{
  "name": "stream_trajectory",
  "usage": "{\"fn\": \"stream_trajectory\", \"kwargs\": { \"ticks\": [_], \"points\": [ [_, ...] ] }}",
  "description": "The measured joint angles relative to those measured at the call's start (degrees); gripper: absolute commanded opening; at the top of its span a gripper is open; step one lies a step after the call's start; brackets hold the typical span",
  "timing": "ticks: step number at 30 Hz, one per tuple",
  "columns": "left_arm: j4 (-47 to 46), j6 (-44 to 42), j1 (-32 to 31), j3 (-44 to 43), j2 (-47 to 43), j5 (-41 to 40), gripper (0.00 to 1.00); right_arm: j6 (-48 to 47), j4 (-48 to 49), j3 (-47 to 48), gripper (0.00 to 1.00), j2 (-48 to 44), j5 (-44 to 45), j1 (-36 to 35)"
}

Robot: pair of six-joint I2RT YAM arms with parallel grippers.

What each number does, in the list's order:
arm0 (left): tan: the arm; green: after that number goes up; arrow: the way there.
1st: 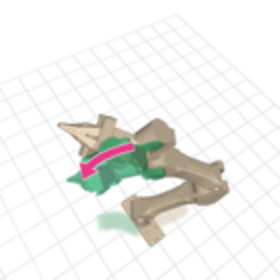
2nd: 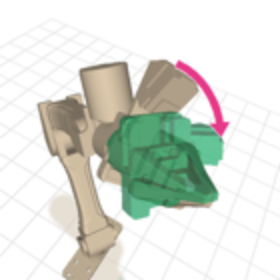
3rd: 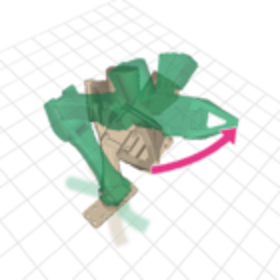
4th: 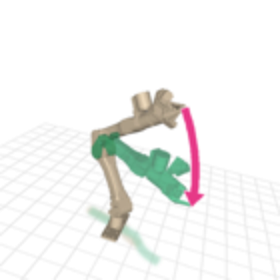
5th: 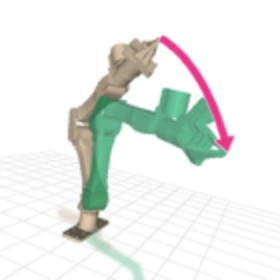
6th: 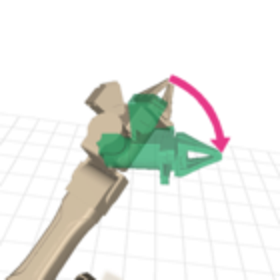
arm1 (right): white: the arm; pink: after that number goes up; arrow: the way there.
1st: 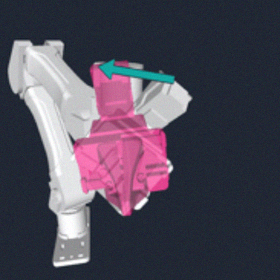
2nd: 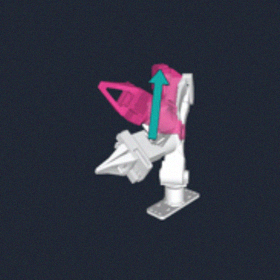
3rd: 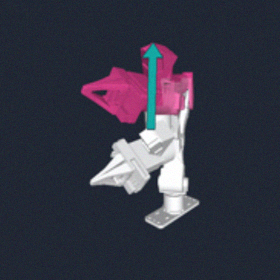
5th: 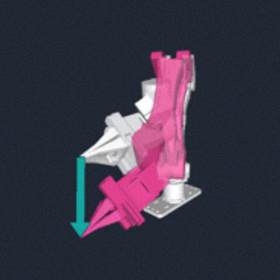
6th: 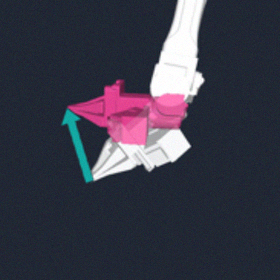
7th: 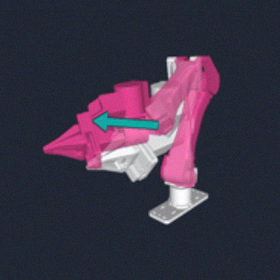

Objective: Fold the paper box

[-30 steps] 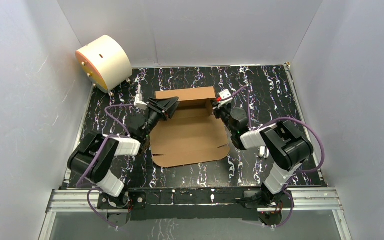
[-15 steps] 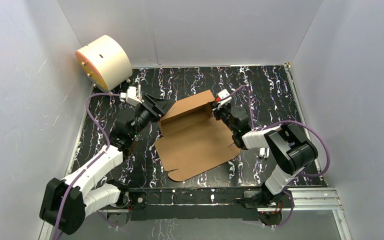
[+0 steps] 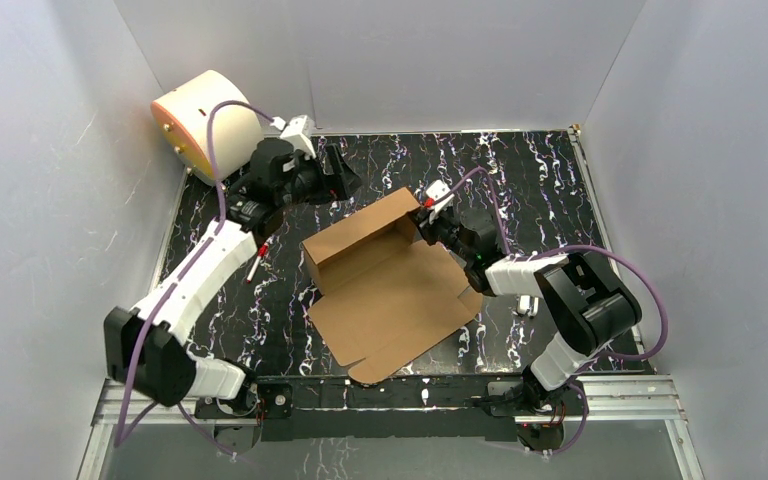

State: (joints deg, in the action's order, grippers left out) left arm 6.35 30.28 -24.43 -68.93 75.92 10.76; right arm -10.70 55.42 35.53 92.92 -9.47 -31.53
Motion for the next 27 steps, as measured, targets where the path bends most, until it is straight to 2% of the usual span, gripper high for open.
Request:
{"fn": "stream_trajectory", "kwargs": {
  "ticks": [11,16,27],
  "points": [
    [3.7,-1.0,0.1,-4.0,16.2,12.5,0.82,-0.3,-1.3,0.8,0.25,0.4,-4.4,0.0],
    [3.2,-0.3,0.1,-5.7,19.2,15.5,0.82,-0.3,-0.1,0.8,0.27,1.1,-3.0,-0.5],
    [1.1,1.3,0.1,-5.8,20.9,19.0,0.72,0.1,6.2,0.7,0.31,5.1,3.5,-2.3]
  ]
}}
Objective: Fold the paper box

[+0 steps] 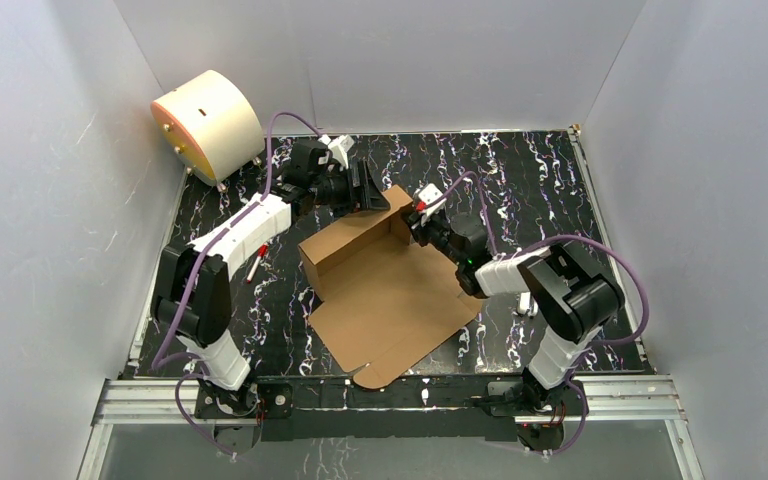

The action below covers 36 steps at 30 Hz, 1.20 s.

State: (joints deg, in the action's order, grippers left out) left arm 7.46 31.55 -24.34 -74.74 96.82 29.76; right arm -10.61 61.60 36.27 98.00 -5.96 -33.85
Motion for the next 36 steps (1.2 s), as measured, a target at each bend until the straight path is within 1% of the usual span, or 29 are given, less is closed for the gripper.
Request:
{"fn": "stream_trajectory", "kwargs": {
  "ticks": [6,10,23,36],
  "points": [
    [-1.6,1.1,0.1,0.1,1.0,1.3,0.70,0.2,2.7,0.0,0.36,2.4,1.4,-0.4],
    [-2.3,1.6,0.1,0.4,1.3,2.1,0.68,0.2,3.0,0.0,0.37,4.4,1.5,-0.7],
    [-5.9,4.1,0.2,2.9,1.3,4.8,0.65,1.9,6.3,0.0,0.36,6.8,3.1,-0.8],
    [-10.8,7.4,0.2,5.3,1.3,7.2,0.62,4.5,8.9,0.0,0.29,7.4,9.9,-1.4]
  ]
}}
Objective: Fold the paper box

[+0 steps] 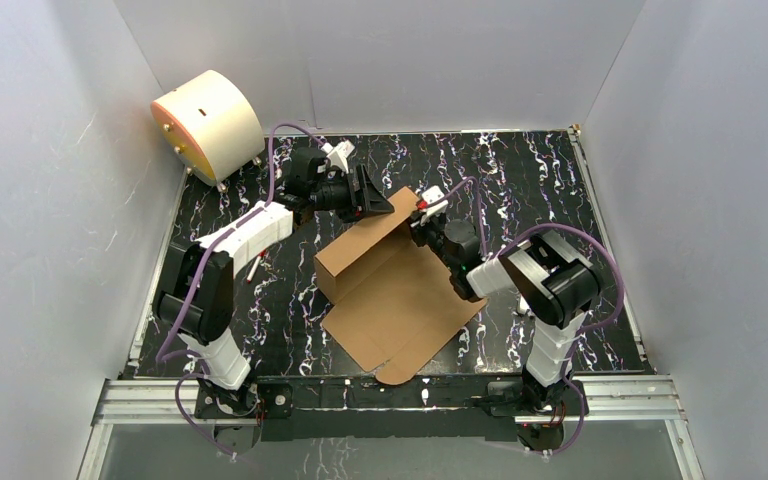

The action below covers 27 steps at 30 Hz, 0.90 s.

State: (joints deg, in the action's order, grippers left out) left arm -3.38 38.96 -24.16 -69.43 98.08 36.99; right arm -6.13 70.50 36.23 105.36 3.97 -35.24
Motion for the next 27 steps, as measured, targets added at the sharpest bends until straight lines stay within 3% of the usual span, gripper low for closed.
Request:
{"fn": "stream_trajectory", "kwargs": {
  "ticks": [15,27],
  "points": [
    [-4.7,2.3,0.1,2.4,-0.6,-0.5,0.62,2.6,-3.3,2.3,0.28,0.1,10.5,-1.6],
    [2.7,-1.6,-0.2,2.7,-4.7,-4.0,0.77,3.1,-3.1,3.0,0.45,1.0,7.8,-1.4]
  ]
}}
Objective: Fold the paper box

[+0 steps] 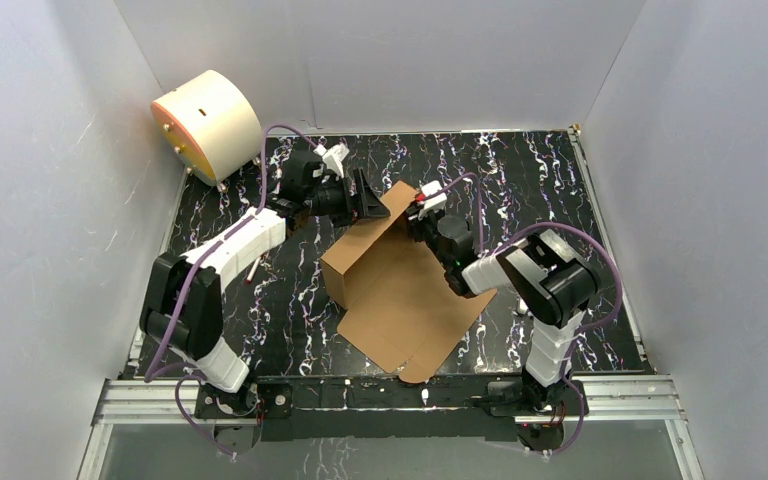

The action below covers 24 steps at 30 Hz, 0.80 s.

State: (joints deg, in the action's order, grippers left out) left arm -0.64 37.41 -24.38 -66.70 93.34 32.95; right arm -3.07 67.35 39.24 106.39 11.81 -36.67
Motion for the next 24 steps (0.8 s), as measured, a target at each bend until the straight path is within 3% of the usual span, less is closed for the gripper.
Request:
{"fn": "stream_trajectory", "kwargs": {
  "ticks": [15,24],
  "points": [
    [9.1,-8.6,0.7,-0.9,-9.0,-8.2,0.82,-0.1,-8.9,-1.6,0.55,-10.5,-0.4,0.3],
    [10.1,-9.2,0.7,-4.1,-7.8,-8.2,0.83,-0.2,-8.1,-1.4,0.54,-7.5,-2.6,0.3]
  ]
}}
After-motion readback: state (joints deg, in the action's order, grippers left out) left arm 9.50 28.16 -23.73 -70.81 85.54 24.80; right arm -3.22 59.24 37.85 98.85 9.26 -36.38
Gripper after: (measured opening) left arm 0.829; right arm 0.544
